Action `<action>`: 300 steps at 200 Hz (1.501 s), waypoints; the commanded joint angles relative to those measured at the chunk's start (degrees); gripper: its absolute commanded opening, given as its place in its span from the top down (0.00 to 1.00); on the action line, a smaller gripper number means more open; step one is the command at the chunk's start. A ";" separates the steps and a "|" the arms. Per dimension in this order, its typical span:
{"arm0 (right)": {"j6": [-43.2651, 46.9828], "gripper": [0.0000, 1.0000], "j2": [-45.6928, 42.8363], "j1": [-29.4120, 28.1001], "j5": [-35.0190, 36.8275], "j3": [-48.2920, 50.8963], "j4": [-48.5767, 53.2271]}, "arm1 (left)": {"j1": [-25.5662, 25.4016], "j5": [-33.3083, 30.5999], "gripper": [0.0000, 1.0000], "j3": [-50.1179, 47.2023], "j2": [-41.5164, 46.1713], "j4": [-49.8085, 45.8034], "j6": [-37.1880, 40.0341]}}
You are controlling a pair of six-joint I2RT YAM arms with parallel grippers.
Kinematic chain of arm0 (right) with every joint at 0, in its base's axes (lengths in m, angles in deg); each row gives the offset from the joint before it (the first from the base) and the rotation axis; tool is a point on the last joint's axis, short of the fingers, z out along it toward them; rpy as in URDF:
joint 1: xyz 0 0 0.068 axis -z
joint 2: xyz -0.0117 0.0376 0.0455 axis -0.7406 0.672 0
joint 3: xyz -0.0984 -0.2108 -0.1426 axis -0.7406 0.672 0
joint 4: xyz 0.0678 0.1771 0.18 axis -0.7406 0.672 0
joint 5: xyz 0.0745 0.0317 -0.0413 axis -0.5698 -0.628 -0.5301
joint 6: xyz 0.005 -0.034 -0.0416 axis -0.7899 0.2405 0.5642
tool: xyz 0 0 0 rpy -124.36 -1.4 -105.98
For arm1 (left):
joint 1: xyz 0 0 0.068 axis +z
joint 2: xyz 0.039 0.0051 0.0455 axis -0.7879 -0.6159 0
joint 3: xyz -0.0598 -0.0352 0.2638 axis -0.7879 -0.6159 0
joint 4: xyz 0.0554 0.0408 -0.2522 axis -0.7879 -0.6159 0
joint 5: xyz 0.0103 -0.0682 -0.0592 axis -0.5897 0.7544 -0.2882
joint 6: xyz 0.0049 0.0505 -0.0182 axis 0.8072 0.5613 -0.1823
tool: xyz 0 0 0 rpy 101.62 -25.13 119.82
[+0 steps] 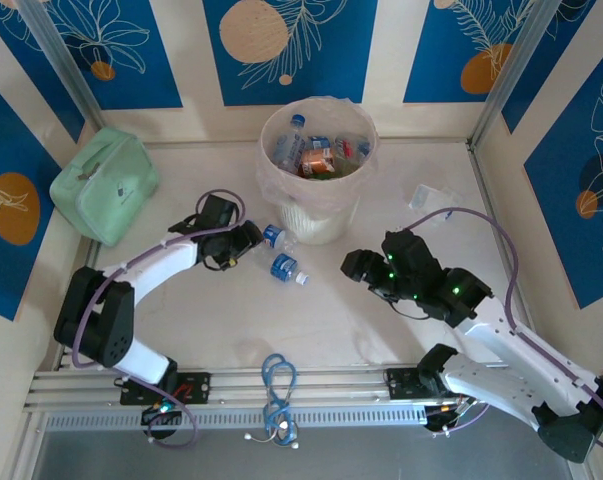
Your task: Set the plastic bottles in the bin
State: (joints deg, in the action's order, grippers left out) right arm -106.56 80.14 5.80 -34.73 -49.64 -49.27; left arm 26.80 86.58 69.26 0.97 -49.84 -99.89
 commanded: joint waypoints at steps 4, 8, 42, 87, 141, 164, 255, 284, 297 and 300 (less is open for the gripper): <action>0.76 0.29 0.49 -0.55 0.46 -1.37 -0.85 | -1.50 1.50 0.20 1.76 -2.55 2.17 -2.48; 0.83 0.29 0.61 -0.51 0.45 -1.46 -0.93 | -1.65 1.42 0.21 1.84 -2.82 2.26 -2.64; 0.94 0.29 0.81 -0.82 0.41 -1.54 -0.78 | -2.54 0.84 0.21 2.27 -4.68 2.25 -3.67; 0.94 0.28 0.93 -0.87 0.40 -1.30 -0.85 | -3.37 0.01 0.21 4.02 -7.19 1.10 -3.65; 0.68 0.28 0.24 -1.11 0.76 -0.88 -0.32 | -4.37 -0.39 0.25 5.44 -10.28 0.26 -3.51; 0.50 0.29 0.09 -1.27 0.69 -0.42 -0.50 | -4.78 -0.13 0.28 5.94 -11.27 -0.30 -3.15; 1.14 0.32 0.49 -1.78 0.61 -0.64 -0.76 | -5.22 0.86 0.39 3.84 -8.48 -1.21 -1.25; 3.44 0.33 2.02 -2.77 -0.64 -2.16 -1.09 | -5.48 2.12 0.41 2.92 -3.93 -2.68 0.20; 5.32 0.33 3.66 -3.32 -2.34 -3.13 -1.68 | -5.66 3.69 0.41 2.82 -1.27 -3.57 1.27; 5.77 0.33 4.15 -3.43 -2.72 -3.39 -1.72 | -5.66 4.14 0.41 2.82 -0.61 -3.71 1.60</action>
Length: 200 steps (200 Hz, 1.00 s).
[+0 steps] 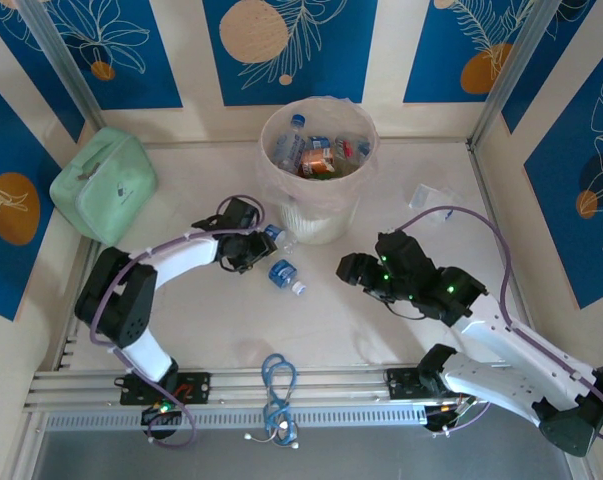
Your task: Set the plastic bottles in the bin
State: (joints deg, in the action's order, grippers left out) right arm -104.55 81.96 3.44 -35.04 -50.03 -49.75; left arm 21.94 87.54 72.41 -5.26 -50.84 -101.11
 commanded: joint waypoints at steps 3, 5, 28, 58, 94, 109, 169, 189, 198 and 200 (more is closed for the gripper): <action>4.30 0.32 2.65 -1.16 -2.77 -3.35 -1.25 | -0.87 3.70 0.41 -0.32 6.29 -2.77 3.16; 4.60 0.32 3.01 -1.29 -3.03 -3.59 -1.29 | -0.89 3.99 0.41 -0.35 6.69 -2.89 3.41; 8.61 0.23 7.78 -1.96 -6.20 -7.05 -0.90 | -1.07 8.18 0.41 0.88 11.09 -5.20 6.81; 14.11 0.17 13.74 -3.43 -9.08 -13.01 0.13 | -1.33 16.93 0.42 2.51 15.30 -6.12 10.67; 18.44 0.11 18.55 -4.43 -11.63 -18.76 1.42 | -1.95 22.84 0.41 5.25 19.40 -8.35 14.71; 19.54 0.11 20.24 -5.00 -13.75 -20.43 1.45 | -2.04 24.46 0.41 6.27 20.45 -8.58 15.86; 21.04 0.15 25.37 -8.46 -15.99 -24.42 2.21 | -2.04 26.74 0.41 8.78 21.02 -7.76 17.13; 20.76 0.21 25.77 -8.63 -15.81 -24.61 1.59 | -2.13 27.30 0.41 9.21 21.18 -7.52 17.27; 20.73 0.23 25.93 -8.65 -15.64 -24.82 1.54 | -2.13 27.27 0.41 9.35 21.36 -7.61 17.52; 20.73 0.23 25.95 -8.66 -15.56 -24.87 1.56 | -2.13 27.26 0.41 9.37 21.37 -7.61 17.52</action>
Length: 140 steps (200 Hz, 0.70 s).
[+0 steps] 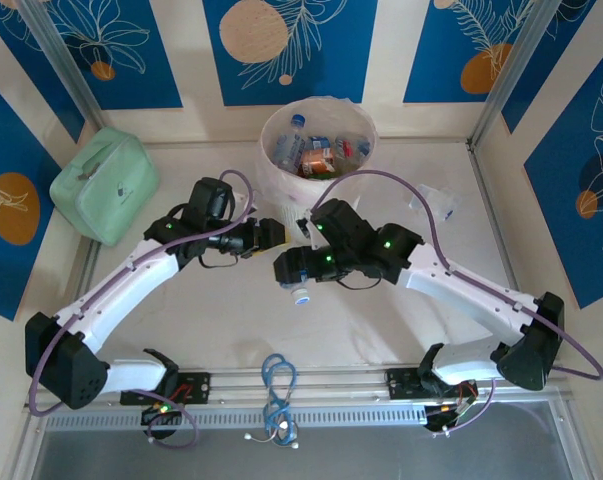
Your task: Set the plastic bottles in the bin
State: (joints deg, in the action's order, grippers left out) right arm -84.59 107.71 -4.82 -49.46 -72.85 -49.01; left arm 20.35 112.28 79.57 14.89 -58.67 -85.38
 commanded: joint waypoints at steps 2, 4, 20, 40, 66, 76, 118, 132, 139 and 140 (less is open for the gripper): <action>0.77 0.24 0.23 -0.38 -1.12 -2.12 0.86 | -0.53 2.52 0.41 2.22 1.16 0.19 1.78; 0.82 0.24 0.26 -0.34 -1.12 -2.14 0.89 | -0.53 2.58 0.41 2.25 1.17 0.27 1.76; 0.99 0.29 0.51 -0.25 -0.77 -2.54 0.99 | -0.49 2.69 0.41 2.26 1.35 0.48 1.69; 0.97 0.35 0.62 -0.28 -0.52 -2.64 1.13 | -0.50 2.53 0.41 2.27 1.44 0.88 1.39; 0.84 0.40 0.18 -0.19 -0.33 -2.71 1.21 | -0.51 2.54 0.38 2.18 1.73 2.09 0.33; 0.89 0.41 -0.01 -0.16 -0.26 -2.77 1.39 | -0.53 2.11 0.33 2.21 1.96 2.45 -0.17; 0.68 0.43 -1.61 -0.09 0.88 -3.85 1.84 | -0.04 -4.36 0.00 7.06 3.86 -1.16 1.50; 0.60 0.43 -2.50 0.04 1.62 -5.09 2.30 | 1.12 -11.90 0.00 11.32 5.34 -5.91 3.12; 0.60 0.44 -2.88 0.39 2.15 -5.91 2.83 | 2.05 -16.26 0.00 12.83 6.42 -8.07 3.25; 0.60 0.44 -2.91 0.39 2.19 -6.09 2.88 | 2.21 -17.20 0.00 13.04 6.63 -8.37 3.18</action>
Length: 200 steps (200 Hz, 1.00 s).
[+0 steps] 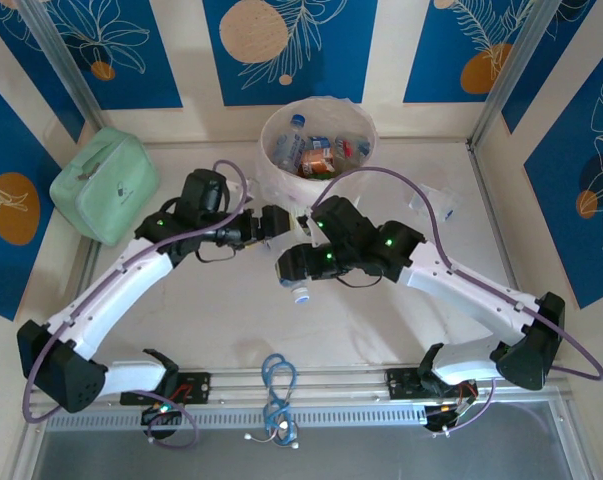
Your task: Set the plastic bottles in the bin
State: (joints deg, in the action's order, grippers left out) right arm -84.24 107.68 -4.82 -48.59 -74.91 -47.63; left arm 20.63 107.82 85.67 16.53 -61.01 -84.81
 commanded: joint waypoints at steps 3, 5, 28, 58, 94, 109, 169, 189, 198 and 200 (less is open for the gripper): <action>0.29 0.44 -3.06 0.53 1.49 -4.50 1.73 | 2.32 -15.17 0.00 7.41 5.53 -6.93 2.53; 0.32 0.44 -3.25 0.74 1.63 -4.76 1.77 | 2.58 -16.69 0.00 7.72 5.91 -7.44 2.38; 0.51 0.44 -4.07 3.23 3.95 -9.72 3.34 | 6.21 -29.25 0.00 7.74 10.05 -12.05 1.98; -0.10 0.44 -2.59 10.09 5.11 -17.41 4.12 | 11.05 -26.07 0.00 3.60 9.90 -14.13 0.06; 0.20 0.46 4.28 19.39 2.82 -28.05 5.85 | 11.83 -23.79 0.00 -4.18 11.13 -10.95 -3.24; 0.55 0.47 8.61 22.18 1.20 -32.92 7.10 | 11.86 -22.43 0.02 -6.78 11.49 -9.36 -4.87; 2.57 0.47 21.66 27.90 0.30 -46.11 12.04 | 11.96 -19.59 0.06 -12.48 10.60 -5.95 -6.70; 3.53 0.48 25.85 29.35 -0.28 -50.36 14.81 | 12.02 -19.48 0.07 -13.23 10.40 -5.37 -6.83; 3.95 0.47 27.32 29.71 -0.69 -52.12 15.64 | 11.95 -19.58 0.07 -13.39 10.25 -5.17 -6.79; 4.07 0.47 27.66 29.78 -0.81 -52.41 15.75 | 11.96 -19.57 0.07 -13.41 10.23 -5.14 -6.78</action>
State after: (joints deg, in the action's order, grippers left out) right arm -82.45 132.78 23.79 -47.28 -122.27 -35.90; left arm 32.11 86.90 73.10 26.80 -68.00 -90.78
